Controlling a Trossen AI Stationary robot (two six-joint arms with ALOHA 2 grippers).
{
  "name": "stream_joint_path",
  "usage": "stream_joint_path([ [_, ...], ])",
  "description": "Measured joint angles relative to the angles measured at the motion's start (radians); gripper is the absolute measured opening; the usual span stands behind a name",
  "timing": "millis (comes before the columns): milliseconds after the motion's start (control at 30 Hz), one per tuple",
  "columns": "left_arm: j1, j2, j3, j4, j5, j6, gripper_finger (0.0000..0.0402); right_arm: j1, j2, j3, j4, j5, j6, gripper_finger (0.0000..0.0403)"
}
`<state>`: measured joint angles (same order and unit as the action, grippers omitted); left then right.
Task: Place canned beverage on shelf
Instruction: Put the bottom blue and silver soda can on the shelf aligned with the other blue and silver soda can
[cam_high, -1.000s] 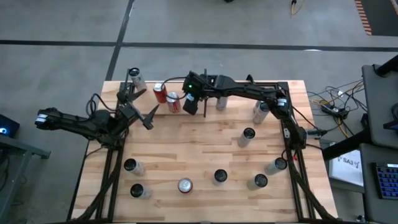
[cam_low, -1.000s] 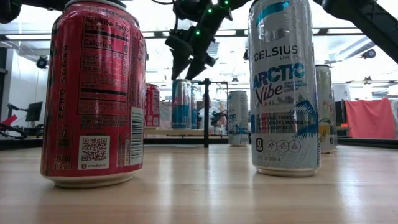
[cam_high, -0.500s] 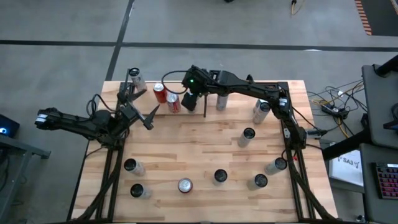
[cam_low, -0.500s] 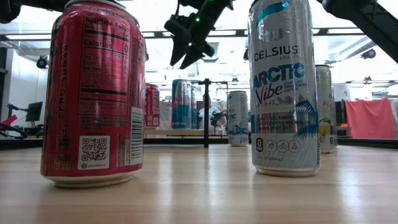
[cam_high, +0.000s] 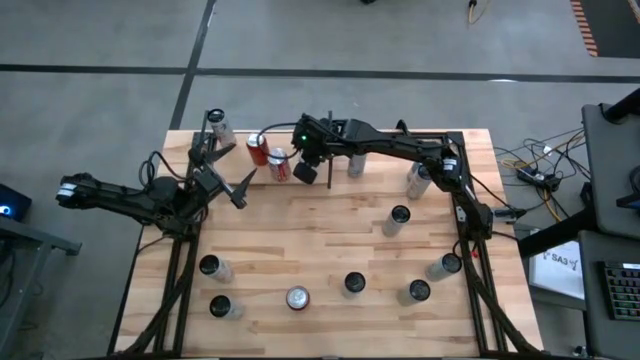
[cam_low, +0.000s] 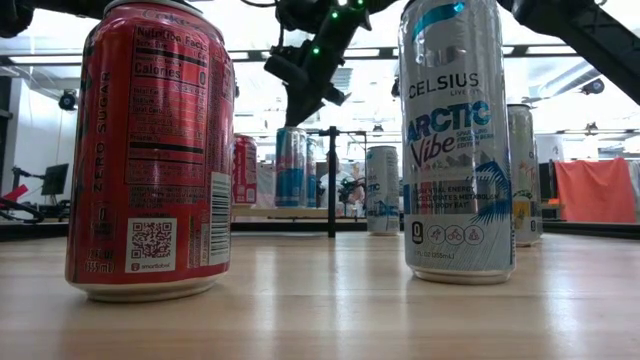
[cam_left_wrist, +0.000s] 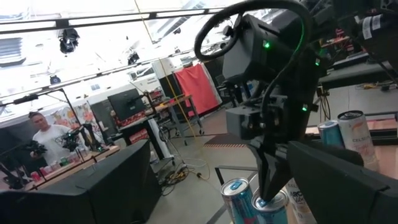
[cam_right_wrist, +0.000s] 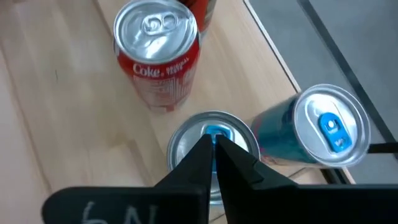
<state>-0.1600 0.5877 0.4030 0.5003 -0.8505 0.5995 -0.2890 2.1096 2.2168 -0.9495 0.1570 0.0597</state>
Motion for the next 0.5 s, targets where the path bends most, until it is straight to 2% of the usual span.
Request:
stream_joint_path([
  [333,0.0,0.002,0.0,0.0,-0.005,0.011,0.0361,0.0,-0.002,-0.001,-0.041,0.008,0.0,0.0009],
  [500,0.0,0.002,0.0,0.0,-0.005,0.012,0.0361,0.001,-0.002,-0.001,-0.06,0.053,0.0,0.0009],
])
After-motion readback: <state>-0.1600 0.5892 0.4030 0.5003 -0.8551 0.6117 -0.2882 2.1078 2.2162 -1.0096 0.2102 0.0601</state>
